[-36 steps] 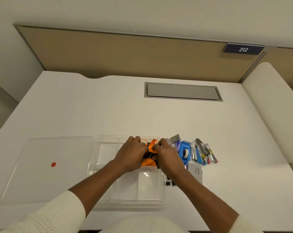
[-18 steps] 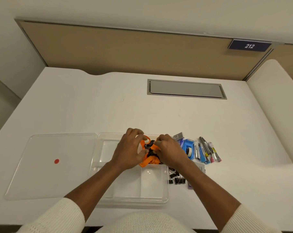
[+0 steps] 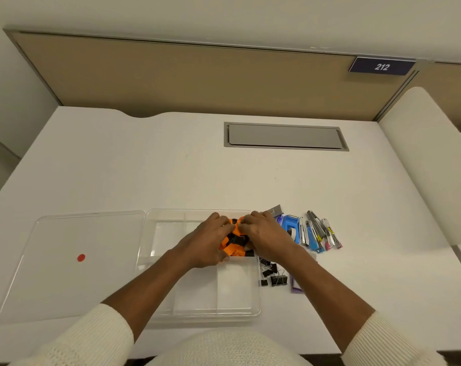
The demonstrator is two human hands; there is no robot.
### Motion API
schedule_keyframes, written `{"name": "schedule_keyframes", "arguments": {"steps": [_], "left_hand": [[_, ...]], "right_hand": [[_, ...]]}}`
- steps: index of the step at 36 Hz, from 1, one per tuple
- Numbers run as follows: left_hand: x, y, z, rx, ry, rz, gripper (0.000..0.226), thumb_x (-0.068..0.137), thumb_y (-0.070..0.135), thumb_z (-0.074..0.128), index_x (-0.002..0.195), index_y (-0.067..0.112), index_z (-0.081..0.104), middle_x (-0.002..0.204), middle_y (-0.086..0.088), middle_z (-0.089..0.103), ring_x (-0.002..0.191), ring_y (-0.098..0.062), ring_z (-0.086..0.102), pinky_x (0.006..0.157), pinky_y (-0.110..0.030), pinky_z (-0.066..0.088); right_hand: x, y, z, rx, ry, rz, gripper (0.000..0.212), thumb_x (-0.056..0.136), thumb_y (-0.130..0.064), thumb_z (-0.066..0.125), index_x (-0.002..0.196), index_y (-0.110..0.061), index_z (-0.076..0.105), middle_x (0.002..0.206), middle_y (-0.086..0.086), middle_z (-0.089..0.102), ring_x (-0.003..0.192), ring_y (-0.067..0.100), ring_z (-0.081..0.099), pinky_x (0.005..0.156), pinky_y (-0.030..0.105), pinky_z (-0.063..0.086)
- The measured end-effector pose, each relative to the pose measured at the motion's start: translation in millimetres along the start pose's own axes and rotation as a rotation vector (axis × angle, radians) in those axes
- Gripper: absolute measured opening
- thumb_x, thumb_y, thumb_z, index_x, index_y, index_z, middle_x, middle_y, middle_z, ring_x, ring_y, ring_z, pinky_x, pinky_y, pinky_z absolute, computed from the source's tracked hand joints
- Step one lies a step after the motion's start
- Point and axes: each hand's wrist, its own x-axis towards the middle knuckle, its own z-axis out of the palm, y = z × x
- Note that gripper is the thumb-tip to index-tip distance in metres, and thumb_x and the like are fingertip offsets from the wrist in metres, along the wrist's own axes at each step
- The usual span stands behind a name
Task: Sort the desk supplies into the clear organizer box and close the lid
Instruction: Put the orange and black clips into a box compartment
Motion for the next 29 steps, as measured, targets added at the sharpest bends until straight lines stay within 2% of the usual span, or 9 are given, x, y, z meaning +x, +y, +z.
{"name": "schedule_keyframes", "arguments": {"steps": [4,8,10,13,16,20,23,26,29], "left_hand": [[7,9,-2,0.018,-0.056,-0.007,0.038,0.086,0.035,0.076,0.12,0.028,0.062,0.108,0.009,0.06,0.104,-0.017,0.042,0.082,-0.035,0.049],[16,11,-7,0.105,-0.084,-0.007,0.017,0.088,0.04,0.071,0.102,0.031,0.068,0.091,0.009,0.064,0.098,-0.018,0.043,0.081,-0.033,0.044],[20,11,-8,0.252,-0.061,0.014,0.018,0.086,0.045,0.07,0.096,0.03,0.069,0.088,0.008,0.065,0.098,-0.018,0.044,0.085,-0.032,0.038],[25,13,-5,0.399,-0.028,0.033,0.019,0.087,0.043,0.07,0.093,0.024,0.068,0.089,0.002,0.067,0.098,-0.021,0.048,0.08,-0.033,0.031],[27,12,4,0.459,-0.016,0.03,0.02,0.092,0.04,0.067,0.099,0.021,0.067,0.096,-0.002,0.07,0.098,-0.023,0.052,0.083,-0.034,0.035],[27,6,14,0.474,-0.005,0.024,0.035,0.091,0.05,0.069,0.11,0.021,0.067,0.104,-0.002,0.072,0.101,-0.023,0.056,0.091,-0.036,0.042],[26,4,14,0.458,0.006,0.034,0.036,0.09,0.052,0.068,0.111,0.023,0.066,0.104,0.001,0.073,0.099,-0.022,0.056,0.094,-0.036,0.041],[22,3,8,0.332,0.025,0.021,0.038,0.089,0.054,0.064,0.114,0.026,0.059,0.104,0.007,0.071,0.094,-0.018,0.059,0.101,-0.036,0.04],[15,3,0,0.284,0.045,0.032,0.051,0.084,0.051,0.069,0.128,0.026,0.056,0.117,0.01,0.069,0.106,-0.016,0.062,0.115,-0.036,0.034]], "right_hand": [[2,-6,11,-0.018,0.013,0.003,0.032,0.095,-0.036,0.068,0.123,-0.022,0.067,0.116,0.003,0.066,0.114,0.025,0.059,0.109,0.047,0.036],[0,-3,13,0.002,0.031,0.0,0.033,0.096,-0.045,0.064,0.119,-0.022,0.07,0.114,0.002,0.071,0.117,0.025,0.058,0.113,0.051,0.034],[-2,-2,11,0.002,0.02,-0.01,0.033,0.095,-0.044,0.064,0.116,-0.021,0.072,0.114,0.001,0.073,0.122,0.026,0.057,0.114,0.051,0.033],[-6,1,7,0.006,0.006,-0.001,0.03,0.094,-0.037,0.065,0.115,-0.018,0.073,0.116,0.002,0.074,0.129,0.027,0.055,0.117,0.053,0.027],[-10,3,5,-0.008,0.031,0.006,0.036,0.087,-0.031,0.071,0.121,-0.018,0.072,0.127,0.004,0.07,0.135,0.028,0.052,0.121,0.055,0.025],[-10,3,5,-0.053,0.026,-0.004,0.046,0.086,-0.032,0.076,0.128,-0.015,0.069,0.135,0.009,0.067,0.137,0.029,0.051,0.123,0.055,0.022],[-7,3,7,-0.062,0.019,-0.006,0.047,0.09,-0.036,0.073,0.131,-0.015,0.065,0.137,0.009,0.065,0.135,0.028,0.052,0.123,0.053,0.024],[-5,2,8,-0.079,-0.007,-0.014,0.047,0.091,-0.035,0.071,0.133,-0.015,0.061,0.138,0.006,0.064,0.134,0.027,0.053,0.124,0.054,0.024],[-3,-3,9,-0.135,-0.074,-0.023,0.042,0.094,-0.03,0.067,0.133,-0.014,0.059,0.133,0.007,0.065,0.131,0.028,0.054,0.123,0.059,0.023]]}}
